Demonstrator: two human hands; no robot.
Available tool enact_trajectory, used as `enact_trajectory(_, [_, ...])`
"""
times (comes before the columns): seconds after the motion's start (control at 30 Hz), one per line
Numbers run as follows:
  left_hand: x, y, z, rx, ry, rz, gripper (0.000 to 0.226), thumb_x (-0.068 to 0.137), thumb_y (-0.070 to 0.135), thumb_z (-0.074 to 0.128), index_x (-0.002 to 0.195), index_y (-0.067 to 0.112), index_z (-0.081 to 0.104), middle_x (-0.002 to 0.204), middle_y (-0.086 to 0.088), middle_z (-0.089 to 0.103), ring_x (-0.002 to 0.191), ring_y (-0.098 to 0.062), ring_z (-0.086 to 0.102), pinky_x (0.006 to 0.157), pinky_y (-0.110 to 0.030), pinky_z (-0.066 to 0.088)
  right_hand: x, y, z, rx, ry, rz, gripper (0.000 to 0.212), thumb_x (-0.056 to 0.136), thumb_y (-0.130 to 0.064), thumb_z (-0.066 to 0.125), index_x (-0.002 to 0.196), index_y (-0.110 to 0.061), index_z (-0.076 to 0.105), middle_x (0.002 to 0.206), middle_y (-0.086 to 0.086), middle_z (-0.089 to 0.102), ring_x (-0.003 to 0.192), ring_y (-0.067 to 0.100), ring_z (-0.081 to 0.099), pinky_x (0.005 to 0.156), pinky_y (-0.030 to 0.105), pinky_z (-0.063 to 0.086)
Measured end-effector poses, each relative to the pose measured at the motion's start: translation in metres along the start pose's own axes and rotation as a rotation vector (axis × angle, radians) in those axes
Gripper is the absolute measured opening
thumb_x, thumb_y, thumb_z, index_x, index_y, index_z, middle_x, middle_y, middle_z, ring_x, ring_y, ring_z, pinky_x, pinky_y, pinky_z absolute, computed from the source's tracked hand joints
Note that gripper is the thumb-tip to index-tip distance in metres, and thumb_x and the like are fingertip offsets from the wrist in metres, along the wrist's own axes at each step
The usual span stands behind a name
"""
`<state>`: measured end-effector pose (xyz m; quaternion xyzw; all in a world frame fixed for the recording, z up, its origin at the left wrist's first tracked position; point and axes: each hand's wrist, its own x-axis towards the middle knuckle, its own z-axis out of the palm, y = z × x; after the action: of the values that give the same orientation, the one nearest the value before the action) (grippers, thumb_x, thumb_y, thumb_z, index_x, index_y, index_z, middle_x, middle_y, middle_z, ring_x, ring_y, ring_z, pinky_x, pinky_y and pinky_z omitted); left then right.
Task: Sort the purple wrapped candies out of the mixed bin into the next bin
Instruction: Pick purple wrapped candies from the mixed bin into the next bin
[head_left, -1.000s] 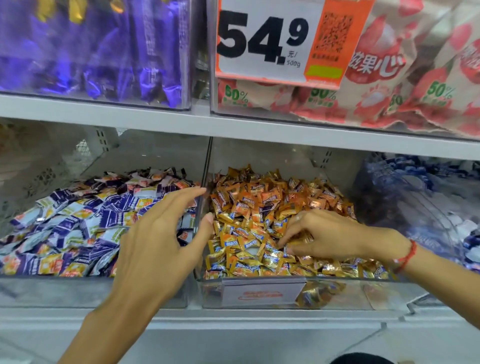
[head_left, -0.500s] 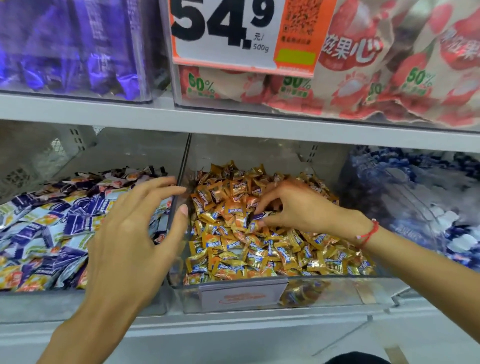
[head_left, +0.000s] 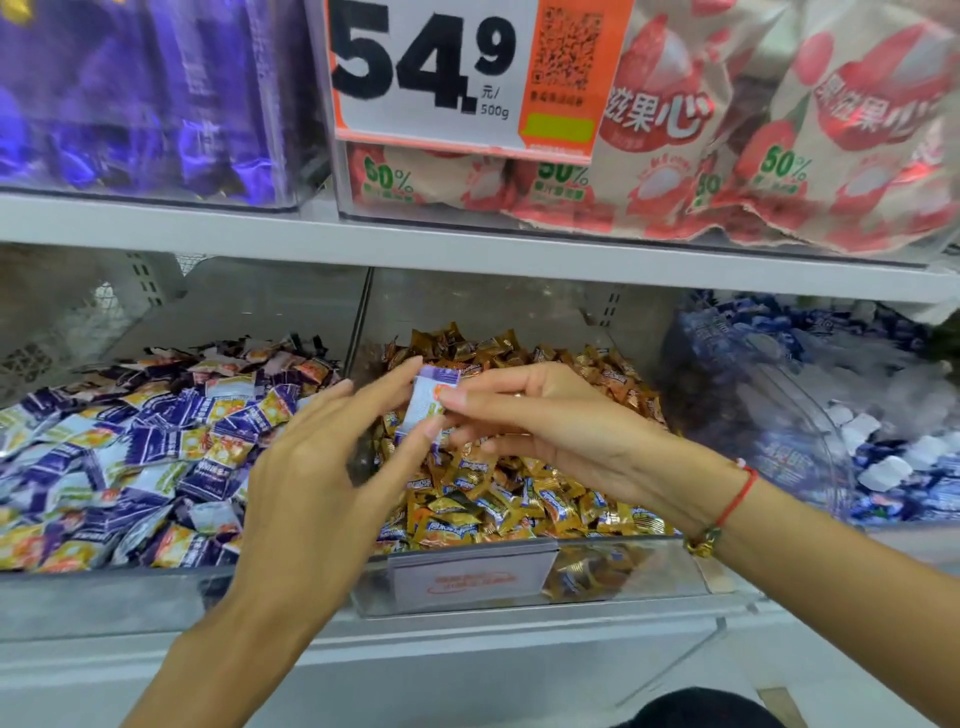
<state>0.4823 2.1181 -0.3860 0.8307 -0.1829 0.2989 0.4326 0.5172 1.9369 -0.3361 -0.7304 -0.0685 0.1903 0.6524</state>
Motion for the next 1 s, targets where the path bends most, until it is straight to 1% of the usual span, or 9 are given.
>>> enact_trajectory(0.1, [0.002, 0.004, -0.002, -0.119, 0.056, -0.023, 0.040, 0.084, 0.042, 0.066, 0.122, 0.037, 0.060, 0.106, 0.029, 0.064, 0.101, 0.007, 0.062, 0.090, -0.010, 0.046, -0.005, -0.005, -0.005, -0.134, -0.019, -0.062, 0.022, 0.085, -0.023, 0.071, 0.106, -0.016, 0.073, 0.095, 0.003, 0.075, 0.085, 0.011, 0.070, 0.068, 0.015, 0.053])
enact_trajectory(0.23, [0.004, 0.002, -0.008, -0.141, 0.069, -0.046, 0.039, 0.083, 0.036, 0.068, 0.121, 0.036, 0.057, 0.104, 0.028, 0.063, 0.101, 0.008, 0.059, 0.088, -0.004, 0.041, -0.007, 0.009, -0.037, -0.935, -0.026, 0.029, 0.014, 0.089, -0.015, 0.065, 0.095, -0.023, 0.075, 0.087, -0.012, 0.073, 0.085, 0.011, 0.069, 0.076, 0.026, 0.057])
enact_trajectory(0.37, [0.007, -0.004, -0.014, -0.116, 0.096, -0.057, 0.030, 0.085, 0.036, 0.069, 0.113, 0.038, 0.059, 0.105, 0.029, 0.062, 0.101, 0.009, 0.058, 0.088, -0.003, 0.038, 0.004, 0.043, -0.043, -1.531, -0.075, 0.144, 0.028, 0.090, -0.012, 0.050, 0.105, -0.018, 0.072, 0.108, 0.000, 0.071, 0.099, 0.022, 0.065, 0.084, 0.037, 0.055])
enact_trajectory(0.47, [0.006, -0.005, -0.017, -0.098, 0.108, -0.044, 0.027, 0.086, 0.034, 0.069, 0.110, 0.036, 0.061, 0.104, 0.029, 0.063, 0.100, 0.010, 0.058, 0.088, -0.003, 0.039, 0.014, 0.039, -0.034, -1.253, -0.241, 0.138, 0.038, 0.093, -0.002, 0.047, 0.125, -0.015, 0.064, 0.101, -0.002, 0.070, 0.097, 0.023, 0.065, 0.086, 0.038, 0.055])
enact_trajectory(0.6, [0.005, -0.004, -0.018, -0.079, 0.102, -0.016, 0.025, 0.085, 0.039, 0.062, 0.109, 0.044, 0.058, 0.107, 0.035, 0.059, 0.100, 0.012, 0.056, 0.088, -0.002, 0.037, 0.014, 0.014, -0.026, -0.688, -0.464, 0.061, 0.046, 0.096, 0.005, 0.047, 0.135, -0.019, 0.050, 0.133, 0.003, 0.059, 0.119, 0.009, 0.058, 0.099, 0.021, 0.047])
enact_trajectory(0.73, [0.005, -0.001, -0.017, -0.066, 0.089, -0.001, 0.025, 0.086, 0.036, 0.063, 0.109, 0.044, 0.058, 0.108, 0.036, 0.058, 0.100, 0.014, 0.056, 0.086, 0.000, 0.036, 0.015, 0.010, -0.044, -0.971, -0.246, -0.149, 0.020, 0.093, -0.011, 0.062, 0.109, -0.017, 0.071, 0.104, -0.013, 0.070, 0.092, -0.006, 0.062, 0.078, 0.012, 0.048])
enact_trajectory(0.8, [0.005, -0.002, -0.016, -0.067, 0.092, -0.008, 0.026, 0.084, 0.033, 0.063, 0.109, 0.040, 0.060, 0.109, 0.032, 0.058, 0.100, 0.014, 0.056, 0.086, 0.000, 0.036, 0.011, 0.020, -0.054, -1.178, -0.266, -0.135, 0.015, 0.089, -0.021, 0.068, 0.102, -0.022, 0.075, 0.096, -0.013, 0.073, 0.085, -0.001, 0.063, 0.076, 0.023, 0.052])
enact_trajectory(0.9, [0.004, -0.003, -0.015, -0.070, 0.083, -0.014, 0.027, 0.084, 0.034, 0.064, 0.109, 0.041, 0.059, 0.107, 0.039, 0.058, 0.100, 0.015, 0.055, 0.086, 0.001, 0.036, 0.004, 0.044, -0.059, -1.408, -0.376, -0.151, 0.031, 0.086, -0.036, 0.069, 0.117, -0.037, 0.068, 0.107, -0.009, 0.064, 0.095, 0.008, 0.054, 0.080, 0.033, 0.046])
enact_trajectory(1.0, [0.004, -0.002, -0.014, -0.062, 0.077, -0.003, 0.025, 0.085, 0.041, 0.061, 0.110, 0.044, 0.058, 0.104, 0.042, 0.056, 0.099, 0.016, 0.055, 0.086, 0.001, 0.037, 0.009, 0.057, -0.053, -1.543, -0.397, -0.269, 0.042, 0.087, -0.028, 0.066, 0.128, -0.037, 0.060, 0.098, -0.004, 0.049, 0.088, 0.010, 0.038, 0.065, 0.031, 0.032])
